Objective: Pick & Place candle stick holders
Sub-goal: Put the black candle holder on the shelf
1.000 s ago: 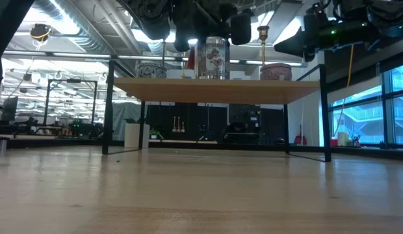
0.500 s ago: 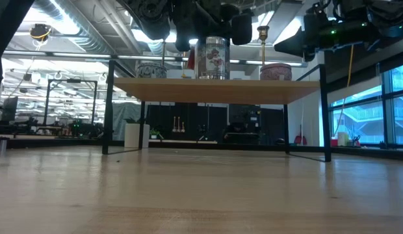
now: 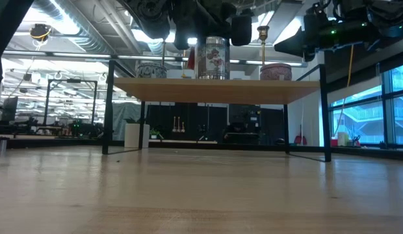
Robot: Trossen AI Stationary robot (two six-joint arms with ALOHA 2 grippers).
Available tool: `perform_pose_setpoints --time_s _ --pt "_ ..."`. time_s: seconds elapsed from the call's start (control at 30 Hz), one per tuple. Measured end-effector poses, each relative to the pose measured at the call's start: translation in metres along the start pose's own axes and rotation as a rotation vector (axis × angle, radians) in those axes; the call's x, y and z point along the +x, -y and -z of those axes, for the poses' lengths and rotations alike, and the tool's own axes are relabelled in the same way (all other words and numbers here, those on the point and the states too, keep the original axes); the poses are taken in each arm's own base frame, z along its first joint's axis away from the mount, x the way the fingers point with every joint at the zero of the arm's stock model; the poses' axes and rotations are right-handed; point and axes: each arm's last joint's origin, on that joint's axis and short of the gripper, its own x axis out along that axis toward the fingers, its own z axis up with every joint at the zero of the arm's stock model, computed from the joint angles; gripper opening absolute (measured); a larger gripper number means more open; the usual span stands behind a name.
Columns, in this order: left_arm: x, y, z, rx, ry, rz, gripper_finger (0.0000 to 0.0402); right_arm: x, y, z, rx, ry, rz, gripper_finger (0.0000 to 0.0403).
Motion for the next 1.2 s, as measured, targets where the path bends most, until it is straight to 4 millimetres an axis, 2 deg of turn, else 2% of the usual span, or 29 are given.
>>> perform_pose_setpoints --time_s 0.7,0.97,1.13,1.2 --pt "-0.0021 0.0008 -0.0002 0.025 -0.005 -0.015 0.0078 0.0 -0.0001 -0.0002 -0.001 0.003 -0.005 0.0073" --pt "-0.002 0.0007 -0.0005 0.027 -0.004 -0.014 0.0057 0.0 -0.0001 -0.0003 -0.001 0.003 -0.006 0.0073" --pt "-0.002 0.002 -0.0008 0.03 0.008 0.031 0.001 0.0 -0.0002 -0.0003 -0.001 0.003 -0.007 0.0073" --pt "-0.002 0.0026 -0.001 0.03 0.012 0.05 0.0004 0.0 -0.0002 -0.0003 -0.001 0.003 -0.007 0.0073"
